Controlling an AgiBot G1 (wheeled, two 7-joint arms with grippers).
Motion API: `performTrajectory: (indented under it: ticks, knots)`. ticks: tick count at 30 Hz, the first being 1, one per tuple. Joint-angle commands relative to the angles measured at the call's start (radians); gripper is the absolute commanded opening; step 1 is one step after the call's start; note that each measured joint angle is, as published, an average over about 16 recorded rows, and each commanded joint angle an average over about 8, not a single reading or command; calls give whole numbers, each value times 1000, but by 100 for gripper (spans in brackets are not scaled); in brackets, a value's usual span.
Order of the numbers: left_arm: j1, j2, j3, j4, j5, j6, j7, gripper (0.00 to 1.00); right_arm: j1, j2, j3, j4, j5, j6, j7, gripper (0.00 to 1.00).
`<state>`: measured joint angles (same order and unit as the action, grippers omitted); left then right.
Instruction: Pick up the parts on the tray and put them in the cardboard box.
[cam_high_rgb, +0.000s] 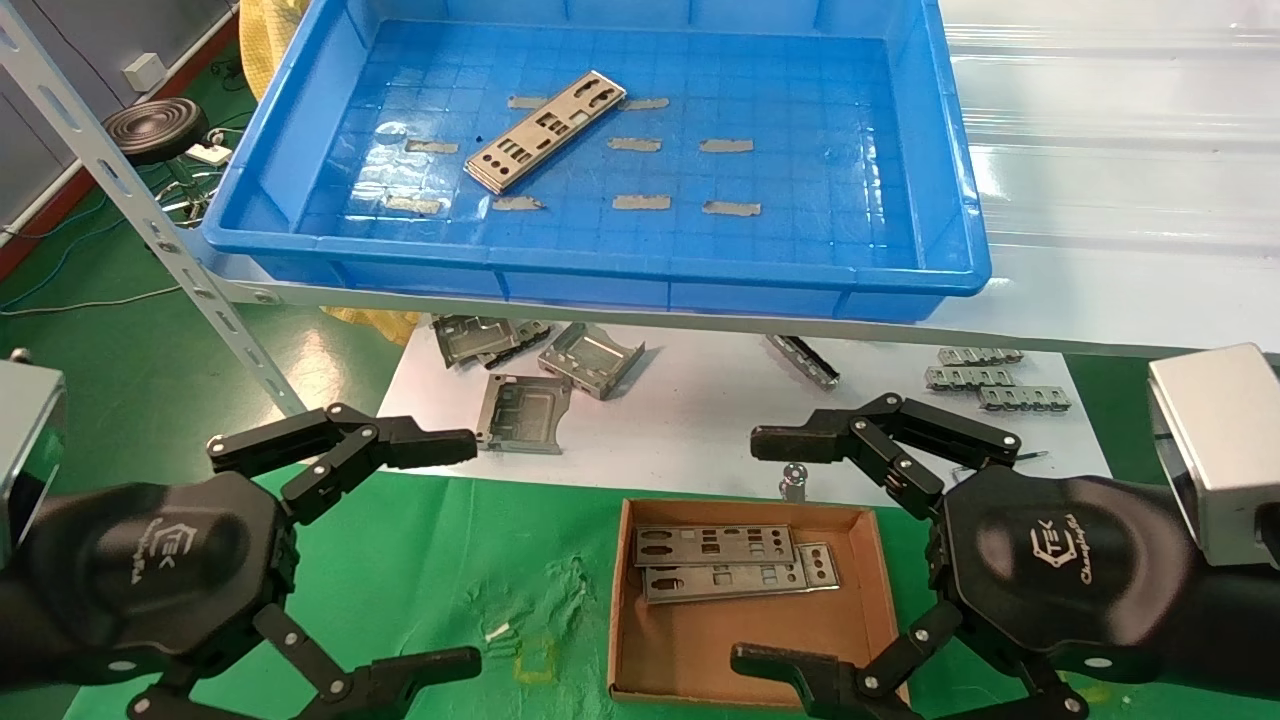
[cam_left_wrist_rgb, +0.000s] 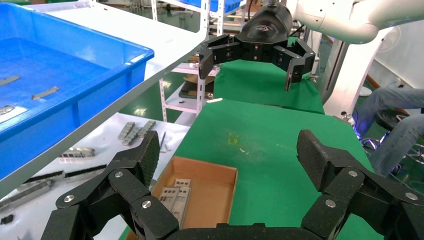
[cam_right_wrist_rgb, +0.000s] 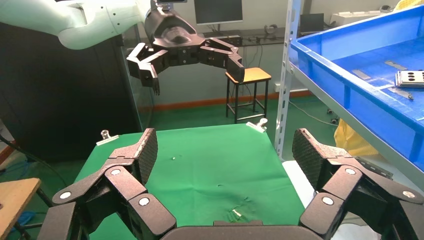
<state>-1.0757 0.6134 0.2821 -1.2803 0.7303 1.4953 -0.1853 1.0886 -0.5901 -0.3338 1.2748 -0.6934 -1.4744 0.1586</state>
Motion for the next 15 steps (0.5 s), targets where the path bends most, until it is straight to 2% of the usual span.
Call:
performTrajectory:
  ticks: [1, 15]
  knots:
    - [0, 0, 0, 0, 0, 0, 0, 100, 0, 0, 0, 0, 0, 0, 0, 100]
    - [0, 0, 0, 0, 0, 0, 0, 100, 0, 0, 0, 0, 0, 0, 0, 100]
